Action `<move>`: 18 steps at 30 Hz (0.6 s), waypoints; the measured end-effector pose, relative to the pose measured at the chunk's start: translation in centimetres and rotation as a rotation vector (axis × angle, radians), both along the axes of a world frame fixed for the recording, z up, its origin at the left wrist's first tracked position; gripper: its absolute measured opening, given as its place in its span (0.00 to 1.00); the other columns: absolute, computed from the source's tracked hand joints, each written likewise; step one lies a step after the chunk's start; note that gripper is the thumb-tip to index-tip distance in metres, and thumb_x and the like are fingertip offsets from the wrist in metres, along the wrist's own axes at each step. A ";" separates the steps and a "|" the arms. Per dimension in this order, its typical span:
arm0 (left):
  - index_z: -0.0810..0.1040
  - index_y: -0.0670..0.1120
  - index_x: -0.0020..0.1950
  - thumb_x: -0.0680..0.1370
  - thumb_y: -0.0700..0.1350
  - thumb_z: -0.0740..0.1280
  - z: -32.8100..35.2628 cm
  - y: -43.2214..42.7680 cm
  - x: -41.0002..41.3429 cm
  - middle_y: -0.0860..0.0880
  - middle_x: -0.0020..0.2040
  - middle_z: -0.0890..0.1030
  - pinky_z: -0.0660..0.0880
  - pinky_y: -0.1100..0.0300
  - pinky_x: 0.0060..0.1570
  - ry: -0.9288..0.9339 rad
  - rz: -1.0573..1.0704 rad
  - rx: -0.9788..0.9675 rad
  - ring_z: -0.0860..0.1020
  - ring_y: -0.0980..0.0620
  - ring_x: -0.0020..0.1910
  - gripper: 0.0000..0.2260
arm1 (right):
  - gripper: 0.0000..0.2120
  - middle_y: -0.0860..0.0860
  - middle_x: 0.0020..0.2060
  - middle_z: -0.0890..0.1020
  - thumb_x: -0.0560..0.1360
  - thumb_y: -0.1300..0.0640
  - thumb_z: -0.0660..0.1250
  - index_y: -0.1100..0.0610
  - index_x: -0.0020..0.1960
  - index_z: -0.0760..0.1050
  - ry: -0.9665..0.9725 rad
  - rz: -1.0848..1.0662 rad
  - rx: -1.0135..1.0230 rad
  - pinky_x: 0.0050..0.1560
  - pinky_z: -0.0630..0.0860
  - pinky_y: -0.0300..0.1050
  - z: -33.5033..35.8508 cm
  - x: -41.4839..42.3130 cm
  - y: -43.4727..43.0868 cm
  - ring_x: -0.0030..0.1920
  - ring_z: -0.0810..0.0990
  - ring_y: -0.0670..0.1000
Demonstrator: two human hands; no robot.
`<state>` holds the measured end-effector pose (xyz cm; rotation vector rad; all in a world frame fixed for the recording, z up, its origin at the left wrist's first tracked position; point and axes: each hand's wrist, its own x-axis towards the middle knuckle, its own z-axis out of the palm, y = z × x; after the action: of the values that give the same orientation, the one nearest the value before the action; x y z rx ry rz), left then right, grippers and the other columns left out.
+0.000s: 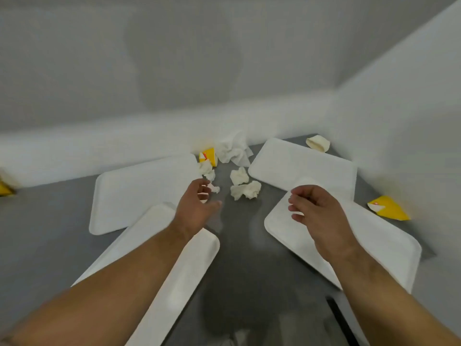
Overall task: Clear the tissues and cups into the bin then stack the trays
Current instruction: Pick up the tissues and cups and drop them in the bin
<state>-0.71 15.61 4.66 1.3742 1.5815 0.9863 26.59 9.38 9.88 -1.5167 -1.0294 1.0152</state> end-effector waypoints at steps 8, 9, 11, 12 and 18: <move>0.60 0.55 0.79 0.67 0.52 0.80 -3.5 9.0 -2.2 0.48 0.77 0.67 0.71 0.48 0.67 0.575 -0.211 0.019 0.68 0.44 0.73 0.45 | 0.04 0.35 0.45 0.83 0.77 0.49 0.69 0.38 0.49 0.79 -0.191 0.101 -0.067 0.54 0.82 0.48 -4.1 -4.2 4.6 0.47 0.83 0.44; 0.59 0.54 0.80 0.67 0.52 0.80 -3.8 9.9 -2.1 0.48 0.78 0.65 0.71 0.46 0.68 0.632 -0.236 0.021 0.67 0.43 0.74 0.46 | 0.04 0.37 0.45 0.83 0.77 0.49 0.69 0.40 0.50 0.80 -0.202 0.100 -0.081 0.56 0.82 0.50 -4.6 -4.4 5.2 0.48 0.83 0.44; 0.58 0.52 0.81 0.68 0.53 0.79 -4.5 11.7 -1.9 0.47 0.80 0.61 0.70 0.43 0.70 0.732 -0.280 0.022 0.62 0.42 0.77 0.47 | 0.04 0.41 0.47 0.83 0.77 0.50 0.70 0.44 0.52 0.79 -0.224 0.113 -0.095 0.57 0.82 0.52 -5.5 -4.7 6.5 0.49 0.82 0.46; 0.57 0.51 0.81 0.68 0.54 0.78 -4.9 12.6 -1.8 0.46 0.81 0.60 0.69 0.42 0.71 0.773 -0.296 0.021 0.61 0.41 0.78 0.47 | 0.05 0.42 0.47 0.83 0.77 0.51 0.70 0.45 0.53 0.79 -0.229 0.127 -0.099 0.57 0.82 0.51 -5.9 -4.8 7.1 0.49 0.82 0.46; 0.54 0.53 0.81 0.72 0.65 0.71 -7.8 17.2 -1.5 0.43 0.82 0.55 0.58 0.39 0.77 1.081 -0.385 -0.030 0.54 0.37 0.80 0.45 | 0.09 0.42 0.48 0.82 0.77 0.51 0.70 0.47 0.56 0.78 -0.291 0.200 -0.115 0.48 0.76 0.37 -8.2 -4.2 10.8 0.49 0.81 0.44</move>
<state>-2.24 32.77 -3.17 2.2641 1.8877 -0.0956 22.43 20.21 1.66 -1.7165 -1.3689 1.0234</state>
